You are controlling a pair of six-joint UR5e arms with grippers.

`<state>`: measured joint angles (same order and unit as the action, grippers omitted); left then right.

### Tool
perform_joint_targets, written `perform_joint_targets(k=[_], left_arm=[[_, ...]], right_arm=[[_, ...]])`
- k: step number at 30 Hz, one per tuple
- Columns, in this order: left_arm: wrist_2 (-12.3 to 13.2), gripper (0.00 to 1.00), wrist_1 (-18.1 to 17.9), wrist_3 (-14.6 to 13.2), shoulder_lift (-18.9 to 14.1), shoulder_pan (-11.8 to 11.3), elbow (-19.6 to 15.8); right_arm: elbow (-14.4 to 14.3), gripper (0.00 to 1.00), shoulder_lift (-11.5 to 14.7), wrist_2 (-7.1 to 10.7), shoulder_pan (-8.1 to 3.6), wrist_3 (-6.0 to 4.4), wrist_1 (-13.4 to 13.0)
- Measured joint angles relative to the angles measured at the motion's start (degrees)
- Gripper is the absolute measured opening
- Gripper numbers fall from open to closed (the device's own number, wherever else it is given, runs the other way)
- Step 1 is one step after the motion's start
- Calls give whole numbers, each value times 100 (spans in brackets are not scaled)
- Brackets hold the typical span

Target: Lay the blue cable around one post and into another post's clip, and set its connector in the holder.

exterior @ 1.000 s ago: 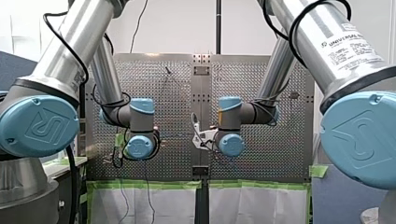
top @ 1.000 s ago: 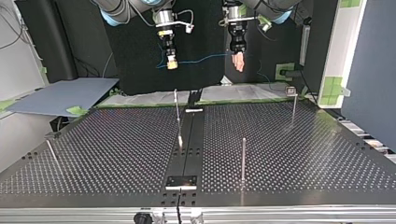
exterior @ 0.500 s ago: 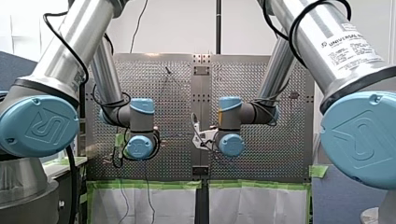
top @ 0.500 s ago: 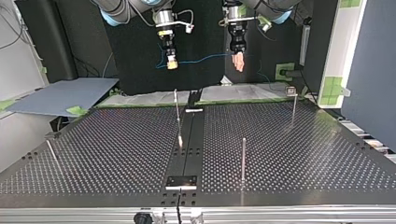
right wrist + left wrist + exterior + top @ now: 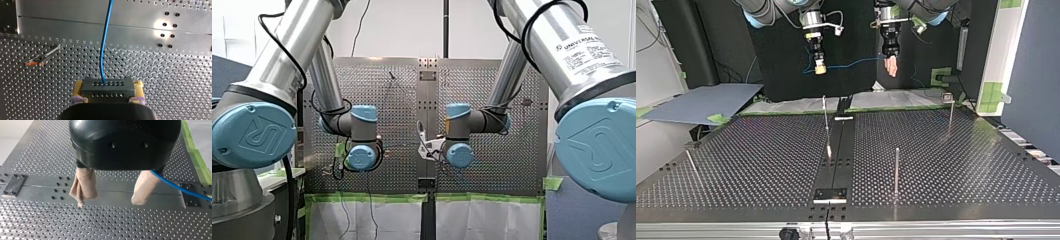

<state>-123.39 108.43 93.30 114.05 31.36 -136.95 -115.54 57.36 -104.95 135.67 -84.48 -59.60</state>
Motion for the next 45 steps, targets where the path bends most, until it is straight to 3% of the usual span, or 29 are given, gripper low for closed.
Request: perform_joint_targets(k=[25,33,39,45], left_arm=[[-22,100,-12,30,14,22,-13],[-373,100,-179,349,365,366,-73],[-608,100,-189,404,690,454,-75],[-644,100,-189,408,975,459,-76]], right_arm=[[6,28,-6,-5,-10,-5,14],[124,28,-382,-283,-10,-290,366],[130,28,-694,-322,-10,-331,459],[132,28,-784,-325,-10,-334,465]])
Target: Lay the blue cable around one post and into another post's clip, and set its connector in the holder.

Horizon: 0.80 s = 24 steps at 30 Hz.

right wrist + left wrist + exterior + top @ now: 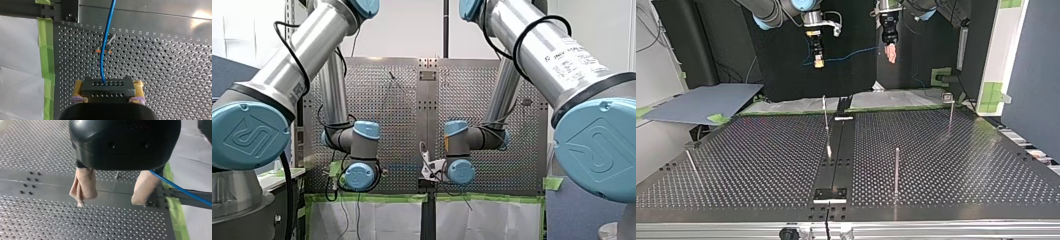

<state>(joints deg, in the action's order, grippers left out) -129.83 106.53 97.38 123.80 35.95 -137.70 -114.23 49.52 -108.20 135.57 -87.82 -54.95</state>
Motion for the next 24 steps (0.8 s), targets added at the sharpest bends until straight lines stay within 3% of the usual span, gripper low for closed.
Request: perform_joint_targets(k=[8,14,19,24], left_arm=[[72,100,-78,70,-7,43,-76],[319,100,-89,293,-288,95,-336],[530,100,135,537,-539,49,-263],[502,100,362,732,-770,-3,-54]], right_arm=[[-11,28,23,-32,2,-32,31],[-20,28,276,-205,43,-283,276],[40,28,511,-99,59,-519,511],[244,28,754,41,36,-762,755]])
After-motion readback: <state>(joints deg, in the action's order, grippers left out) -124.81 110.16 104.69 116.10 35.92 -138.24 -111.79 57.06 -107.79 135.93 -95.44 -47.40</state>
